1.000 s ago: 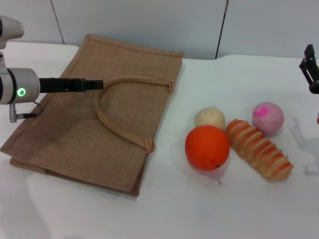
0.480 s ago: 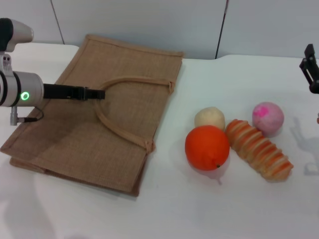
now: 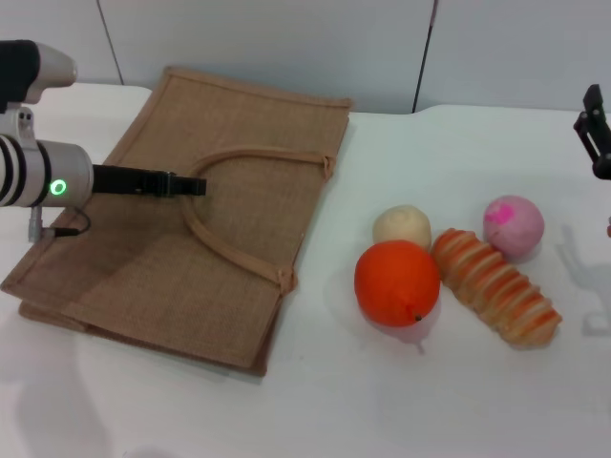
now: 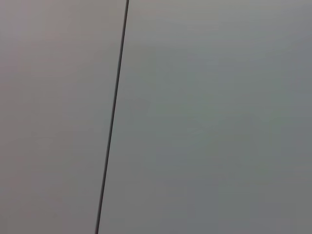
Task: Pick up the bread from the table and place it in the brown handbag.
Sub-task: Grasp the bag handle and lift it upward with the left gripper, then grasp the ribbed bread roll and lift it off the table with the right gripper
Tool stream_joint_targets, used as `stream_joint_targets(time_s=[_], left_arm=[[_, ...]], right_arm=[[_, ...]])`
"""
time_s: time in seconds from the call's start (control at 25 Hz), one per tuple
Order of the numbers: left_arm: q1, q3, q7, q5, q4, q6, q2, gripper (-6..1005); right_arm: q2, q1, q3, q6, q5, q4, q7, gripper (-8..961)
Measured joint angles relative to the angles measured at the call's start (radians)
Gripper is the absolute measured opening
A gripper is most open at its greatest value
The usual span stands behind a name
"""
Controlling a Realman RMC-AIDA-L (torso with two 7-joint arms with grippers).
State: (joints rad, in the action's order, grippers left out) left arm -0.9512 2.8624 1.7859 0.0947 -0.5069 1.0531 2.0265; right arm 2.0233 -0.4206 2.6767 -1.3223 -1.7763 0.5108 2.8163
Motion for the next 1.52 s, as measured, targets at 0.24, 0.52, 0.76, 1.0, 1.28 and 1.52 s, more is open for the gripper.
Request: stream_joint_targets(time_s=[0.24,0.52,0.76,1.0,1.28,1.52], left_arm=[[-0.016,0.000,-0.003,-0.039,0.037,-0.062,0.001,662],[-0.025,0.000,-0.003,-0.078,0.052,-0.085,0.000,662],[-0.029,0.000,0.003,-0.083,0.053,-0.087,0.001,642],[-0.028,0.000,0.019,-0.083,0.053,-0.086,0.000,469],[-0.027,0.000,0.030,-0.075,0.050,-0.087,-0.001,278],[-0.024,-0.003,0.021,-0.030,0.050,-0.090,0.001,178]], right_arm=[[0.000,-0.001,0.000,0.000,0.000,0.000,0.000,878],[0.000,-0.003,0.000,0.000,0.000,0.001,0.000,878],[0.000,-0.003,0.000,0.000,0.000,0.000,0.000,877],[0.000,-0.002,0.000,0.000,0.000,0.000,0.000,877],[0.000,-0.002,0.004,0.000,0.000,0.000,0.000,877],[0.000,0.000,0.005,0.000,0.000,0.001,0.000,876]])
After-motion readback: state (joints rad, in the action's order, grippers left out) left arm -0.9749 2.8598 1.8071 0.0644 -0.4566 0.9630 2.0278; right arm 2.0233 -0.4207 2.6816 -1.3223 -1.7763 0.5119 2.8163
